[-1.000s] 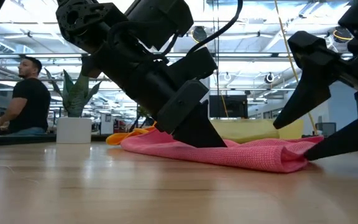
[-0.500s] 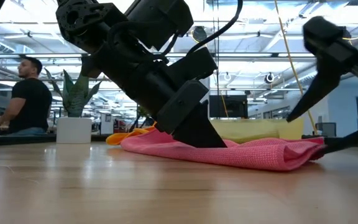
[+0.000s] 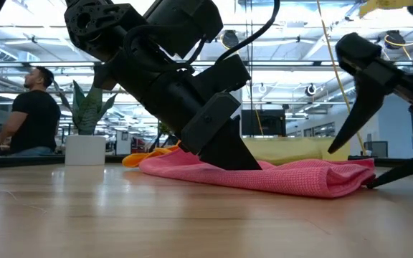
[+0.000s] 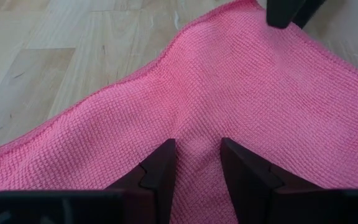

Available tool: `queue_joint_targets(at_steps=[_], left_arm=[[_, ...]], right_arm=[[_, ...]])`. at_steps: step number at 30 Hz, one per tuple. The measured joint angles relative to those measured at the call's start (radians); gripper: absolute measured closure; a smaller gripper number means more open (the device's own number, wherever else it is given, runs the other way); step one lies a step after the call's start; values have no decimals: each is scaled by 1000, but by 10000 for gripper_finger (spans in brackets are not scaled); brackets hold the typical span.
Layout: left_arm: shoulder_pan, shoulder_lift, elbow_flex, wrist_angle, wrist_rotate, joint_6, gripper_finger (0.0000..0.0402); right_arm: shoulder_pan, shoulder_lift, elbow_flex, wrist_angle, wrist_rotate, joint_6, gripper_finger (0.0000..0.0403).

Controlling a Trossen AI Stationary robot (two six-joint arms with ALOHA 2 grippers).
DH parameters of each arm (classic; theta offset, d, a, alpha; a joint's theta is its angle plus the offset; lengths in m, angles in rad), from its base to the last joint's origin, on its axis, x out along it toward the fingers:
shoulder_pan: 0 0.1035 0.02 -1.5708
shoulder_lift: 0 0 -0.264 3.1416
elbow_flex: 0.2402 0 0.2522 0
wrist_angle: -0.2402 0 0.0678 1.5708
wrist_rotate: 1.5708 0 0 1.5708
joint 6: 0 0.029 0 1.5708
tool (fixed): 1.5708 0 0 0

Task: Fold microfiber towels
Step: Fold the pink kitchen towel

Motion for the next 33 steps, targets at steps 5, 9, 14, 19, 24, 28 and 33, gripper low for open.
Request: queue_joint_targets(at_steps=[5,9,14,19,24,28,33], left_arm=[[0,0,0,0,0,0,271],[0,0,0,0,0,0,271],[0,0,0,0,0,0,271],[0,0,0,0,0,-1,271],[0,0,0,0,0,-1,271],[0,0,0,0,0,-1,271],[0,0,0,-1,0,-2,271]], right_arm=[[-28,0,-1,35,-1,34,202],[-29,0,-1,15,72,115,202],[-28,4,17,-102,140,287,202],[-28,6,39,-260,149,497,208],[-28,7,54,-330,145,634,222],[-8,8,85,-379,104,655,229],[27,8,137,-481,-13,651,227]])
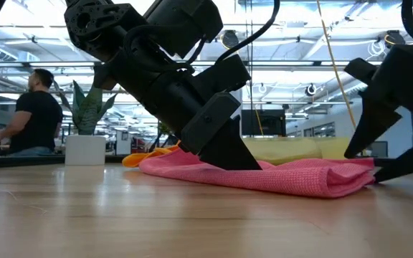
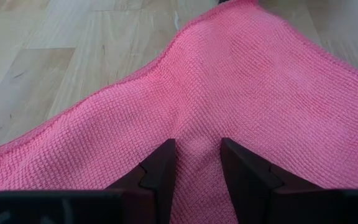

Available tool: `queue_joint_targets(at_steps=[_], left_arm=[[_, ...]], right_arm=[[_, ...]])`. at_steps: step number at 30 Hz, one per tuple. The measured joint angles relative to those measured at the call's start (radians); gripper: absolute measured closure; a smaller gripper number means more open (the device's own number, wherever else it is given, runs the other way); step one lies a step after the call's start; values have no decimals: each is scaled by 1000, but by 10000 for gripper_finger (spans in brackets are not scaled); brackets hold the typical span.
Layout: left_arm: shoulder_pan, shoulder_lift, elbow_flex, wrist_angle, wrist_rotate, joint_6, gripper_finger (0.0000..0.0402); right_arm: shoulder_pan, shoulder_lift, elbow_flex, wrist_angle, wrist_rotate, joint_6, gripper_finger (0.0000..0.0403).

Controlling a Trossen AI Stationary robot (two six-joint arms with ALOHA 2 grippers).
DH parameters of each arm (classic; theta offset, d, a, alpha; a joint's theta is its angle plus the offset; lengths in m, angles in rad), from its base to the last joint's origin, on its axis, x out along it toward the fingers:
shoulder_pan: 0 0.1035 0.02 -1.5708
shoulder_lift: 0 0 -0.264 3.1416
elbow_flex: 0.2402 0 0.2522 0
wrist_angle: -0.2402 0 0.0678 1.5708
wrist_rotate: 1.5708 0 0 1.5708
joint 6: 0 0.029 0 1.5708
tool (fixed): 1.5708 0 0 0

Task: Fold microfiber towels
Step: Fold the pink kitchen towel

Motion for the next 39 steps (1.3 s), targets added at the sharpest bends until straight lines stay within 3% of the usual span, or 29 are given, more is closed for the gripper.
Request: queue_joint_targets(at_steps=[4,17,23,29,39], left_arm=[[0,0,0,0,0,0,271],[0,0,0,0,0,0,271],[0,0,0,1,0,0,271],[0,0,0,1,0,0,271],[0,0,0,1,0,0,271]], right_arm=[[22,-1,20,35,-17,-25,226],[-33,-4,28,329,-103,-346,224],[-32,-2,29,389,-115,-380,224],[-30,0,30,383,-37,-381,224],[-27,1,30,240,135,-187,224]])
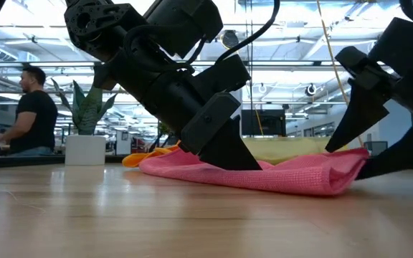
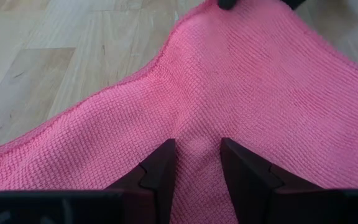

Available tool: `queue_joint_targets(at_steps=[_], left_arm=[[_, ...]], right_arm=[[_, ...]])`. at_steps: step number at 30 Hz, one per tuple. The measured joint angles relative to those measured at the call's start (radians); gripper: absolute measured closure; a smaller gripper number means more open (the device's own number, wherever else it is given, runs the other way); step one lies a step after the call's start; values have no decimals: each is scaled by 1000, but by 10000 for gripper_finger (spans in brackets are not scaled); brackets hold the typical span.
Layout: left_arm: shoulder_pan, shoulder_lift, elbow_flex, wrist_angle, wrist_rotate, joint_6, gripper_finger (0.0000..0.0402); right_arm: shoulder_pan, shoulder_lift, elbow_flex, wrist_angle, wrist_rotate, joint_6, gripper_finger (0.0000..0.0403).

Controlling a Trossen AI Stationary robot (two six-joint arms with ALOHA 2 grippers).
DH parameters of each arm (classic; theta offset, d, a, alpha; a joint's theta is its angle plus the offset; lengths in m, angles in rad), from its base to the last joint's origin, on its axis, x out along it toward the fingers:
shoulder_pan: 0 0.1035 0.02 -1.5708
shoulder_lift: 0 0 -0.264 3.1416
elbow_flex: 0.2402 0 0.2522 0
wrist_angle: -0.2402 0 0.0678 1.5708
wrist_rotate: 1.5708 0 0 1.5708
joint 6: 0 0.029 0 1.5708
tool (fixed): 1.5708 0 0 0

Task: Fold microfiber towels
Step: Fold the pink kitchen towel

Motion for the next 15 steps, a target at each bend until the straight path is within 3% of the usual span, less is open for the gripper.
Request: queue_joint_targets(at_steps=[6,15], left_arm=[[0,0,0,0,0,0,271],[0,0,0,-2,0,0,271]], right_arm=[[0,1,-2,-40,94,123,224],[19,2,-3,51,105,230,225]])
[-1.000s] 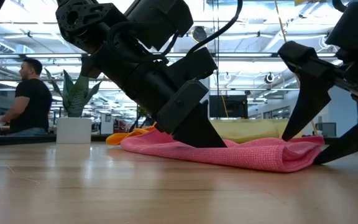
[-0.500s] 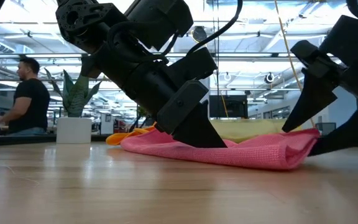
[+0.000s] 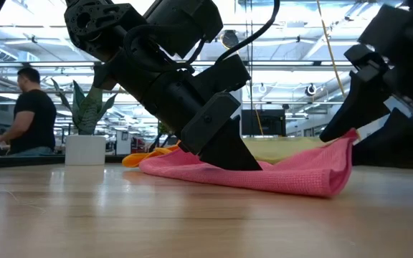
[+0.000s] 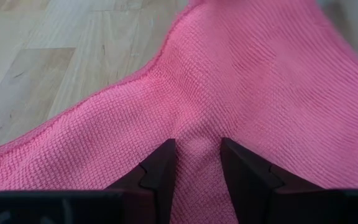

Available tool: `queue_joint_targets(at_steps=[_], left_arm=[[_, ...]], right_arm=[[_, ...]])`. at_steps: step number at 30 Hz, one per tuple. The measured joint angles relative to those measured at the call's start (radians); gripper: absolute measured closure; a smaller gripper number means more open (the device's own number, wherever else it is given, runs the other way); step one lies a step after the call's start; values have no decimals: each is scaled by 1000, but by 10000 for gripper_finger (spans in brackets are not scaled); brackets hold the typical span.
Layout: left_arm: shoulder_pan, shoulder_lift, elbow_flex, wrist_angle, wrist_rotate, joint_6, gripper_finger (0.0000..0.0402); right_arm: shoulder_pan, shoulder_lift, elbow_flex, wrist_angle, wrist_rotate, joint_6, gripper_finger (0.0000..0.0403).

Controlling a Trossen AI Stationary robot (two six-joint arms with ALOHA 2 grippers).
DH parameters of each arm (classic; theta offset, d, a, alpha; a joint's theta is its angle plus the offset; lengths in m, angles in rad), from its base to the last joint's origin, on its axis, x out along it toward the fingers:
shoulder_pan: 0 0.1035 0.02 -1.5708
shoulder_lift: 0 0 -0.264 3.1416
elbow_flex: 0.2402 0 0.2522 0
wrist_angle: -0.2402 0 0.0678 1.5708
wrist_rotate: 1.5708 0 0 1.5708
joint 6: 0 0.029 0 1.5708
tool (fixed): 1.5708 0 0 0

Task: Fold microfiber towels
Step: Fold the pink kitchen towel

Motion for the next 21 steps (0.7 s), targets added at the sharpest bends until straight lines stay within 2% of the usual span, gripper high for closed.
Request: queue_joint_targets(at_steps=[4,14,21], left_arm=[[0,0,0,0,0,0,271],[0,0,0,-2,0,0,270],[0,0,0,-2,0,0,271]], right_arm=[[2,-1,0,5,0,91,225],[0,-2,1,-174,1,311,250],[15,-3,2,-157,5,334,273]])
